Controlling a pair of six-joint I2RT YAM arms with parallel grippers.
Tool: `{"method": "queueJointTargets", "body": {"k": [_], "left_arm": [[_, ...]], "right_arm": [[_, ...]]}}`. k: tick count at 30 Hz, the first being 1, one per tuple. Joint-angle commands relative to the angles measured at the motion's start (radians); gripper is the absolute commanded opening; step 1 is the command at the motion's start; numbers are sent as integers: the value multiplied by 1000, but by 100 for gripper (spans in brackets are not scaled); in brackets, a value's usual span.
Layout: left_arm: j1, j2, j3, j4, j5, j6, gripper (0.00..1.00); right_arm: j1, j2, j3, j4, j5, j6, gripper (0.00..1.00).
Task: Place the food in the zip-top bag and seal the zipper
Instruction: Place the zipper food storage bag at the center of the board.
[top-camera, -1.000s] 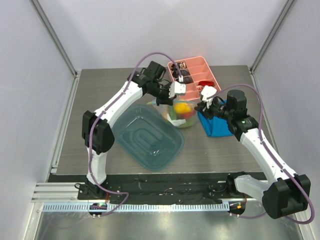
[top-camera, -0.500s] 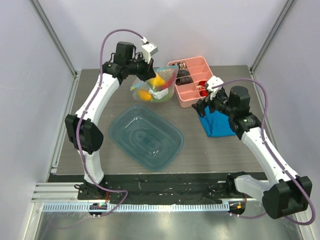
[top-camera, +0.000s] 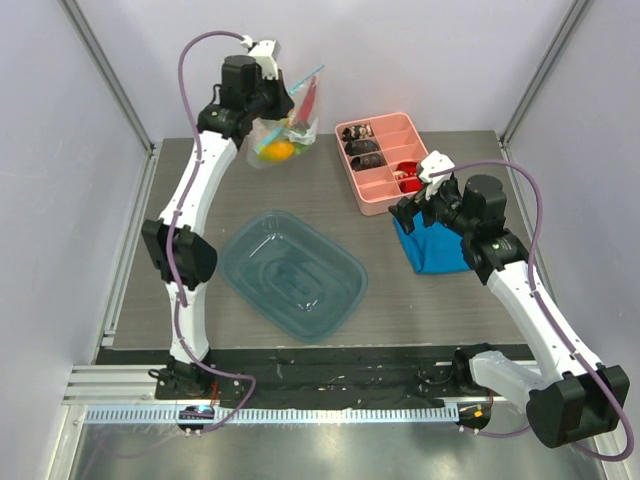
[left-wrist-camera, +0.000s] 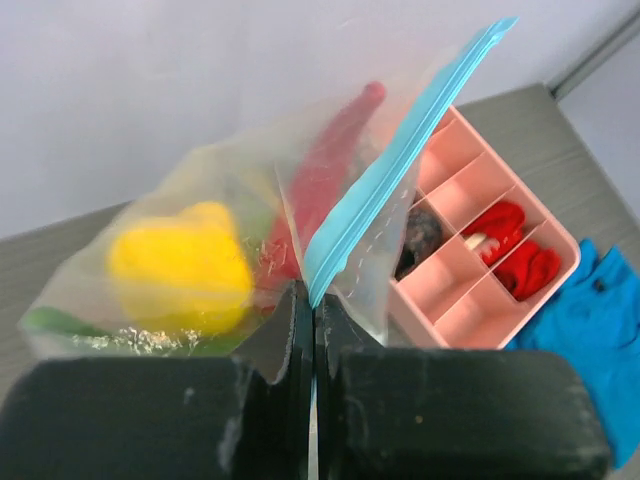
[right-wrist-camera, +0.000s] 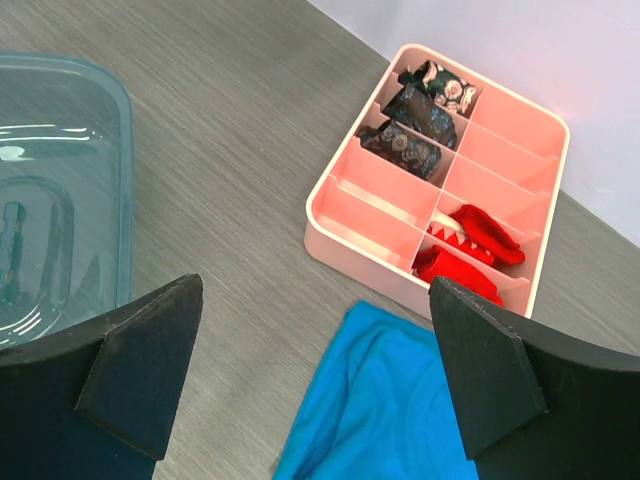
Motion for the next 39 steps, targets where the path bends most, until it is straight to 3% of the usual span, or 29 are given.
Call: {"method": "queueJointTargets", "body": {"k": [1,5,10,13,14,16,20,23,27,33,38,39], "left_arm": [[-26,85,81,112,-63,-229,0],[-23,139,137,112,-127,-367,0],[54,142,16,156,-152,-640,0],[137,182,-96,165,-54,-755,0],[157,189,-147,246,24,-769,0],[217,196,-303,311,70,-719,0],[322,220,-425,346,151,-645,4],[387,232,-431,357,213,-573,6],[427,269,-360,258,235,-454,12],[462,254,-349,184,256,-314,51],[488,157,-383,149,184,-233,69],[491,110,-401,141,169,-214,82]], "right_arm": [[5,0,45,-14,33,10,100],[5,9,65,-38,27,-2,100],[5,36,101,-74,33,-16,100],[5,58,120,-81,28,-16,100],[5,65,128,-83,28,-18,100],[6,83,136,-84,27,-18,100],[6,105,159,-91,28,-21,100],[6,114,160,-92,21,-19,99],[8,138,170,-91,5,-19,100],[9,155,174,-78,-1,-24,100],[9,149,167,-72,4,-30,100],[9,148,163,-71,5,-31,100]]}}
